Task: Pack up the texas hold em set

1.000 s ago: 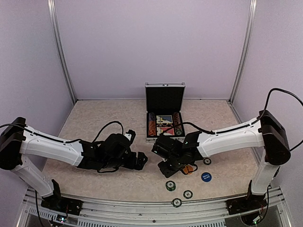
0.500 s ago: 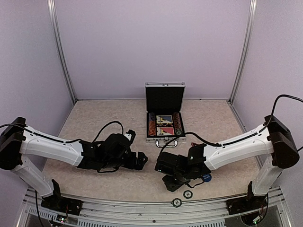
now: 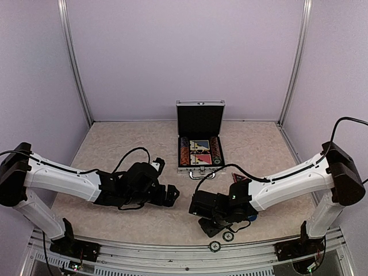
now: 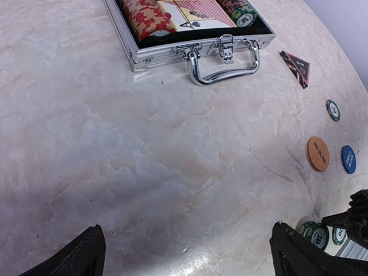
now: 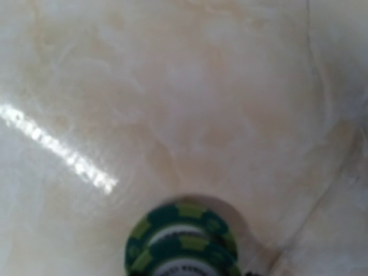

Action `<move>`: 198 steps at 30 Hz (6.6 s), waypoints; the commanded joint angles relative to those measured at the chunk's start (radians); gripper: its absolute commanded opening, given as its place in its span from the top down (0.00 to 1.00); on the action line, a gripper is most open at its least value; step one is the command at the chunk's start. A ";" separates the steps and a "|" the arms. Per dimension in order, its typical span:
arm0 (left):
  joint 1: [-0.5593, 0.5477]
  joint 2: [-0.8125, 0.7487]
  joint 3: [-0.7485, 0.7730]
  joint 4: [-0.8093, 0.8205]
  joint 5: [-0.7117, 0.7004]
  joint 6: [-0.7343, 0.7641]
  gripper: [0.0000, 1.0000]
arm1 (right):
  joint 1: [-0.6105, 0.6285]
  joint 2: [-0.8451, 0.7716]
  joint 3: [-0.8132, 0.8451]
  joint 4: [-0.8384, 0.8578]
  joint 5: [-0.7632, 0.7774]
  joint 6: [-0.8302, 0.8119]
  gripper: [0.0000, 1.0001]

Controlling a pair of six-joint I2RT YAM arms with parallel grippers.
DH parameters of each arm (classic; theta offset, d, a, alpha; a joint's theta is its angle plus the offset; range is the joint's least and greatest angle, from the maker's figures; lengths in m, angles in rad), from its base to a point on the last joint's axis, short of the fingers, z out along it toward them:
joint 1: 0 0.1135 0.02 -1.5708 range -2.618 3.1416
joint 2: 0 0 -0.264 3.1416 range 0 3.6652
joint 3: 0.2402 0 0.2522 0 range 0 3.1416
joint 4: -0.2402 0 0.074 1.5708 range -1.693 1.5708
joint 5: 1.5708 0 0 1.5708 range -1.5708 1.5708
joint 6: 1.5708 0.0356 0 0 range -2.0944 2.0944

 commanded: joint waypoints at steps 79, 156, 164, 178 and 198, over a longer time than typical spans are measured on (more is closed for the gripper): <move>-0.003 -0.007 0.007 0.012 -0.002 -0.009 0.01 | 0.056 -0.152 -0.201 -0.069 0.024 0.226 0.60; 0.004 -0.029 -0.005 0.013 -0.002 -0.009 0.01 | 0.118 -0.022 0.048 -0.153 0.025 0.103 0.31; 0.000 -0.034 -0.002 0.012 0.000 -0.013 0.01 | 0.155 -0.047 -0.017 -0.131 0.011 0.183 0.32; -0.006 -0.041 -0.019 0.013 -0.011 -0.017 0.01 | 0.162 -0.013 -0.043 -0.056 -0.024 0.190 0.33; -0.006 -0.032 -0.027 0.025 -0.008 -0.021 0.01 | 0.186 -0.003 -0.046 -0.048 -0.045 0.198 0.35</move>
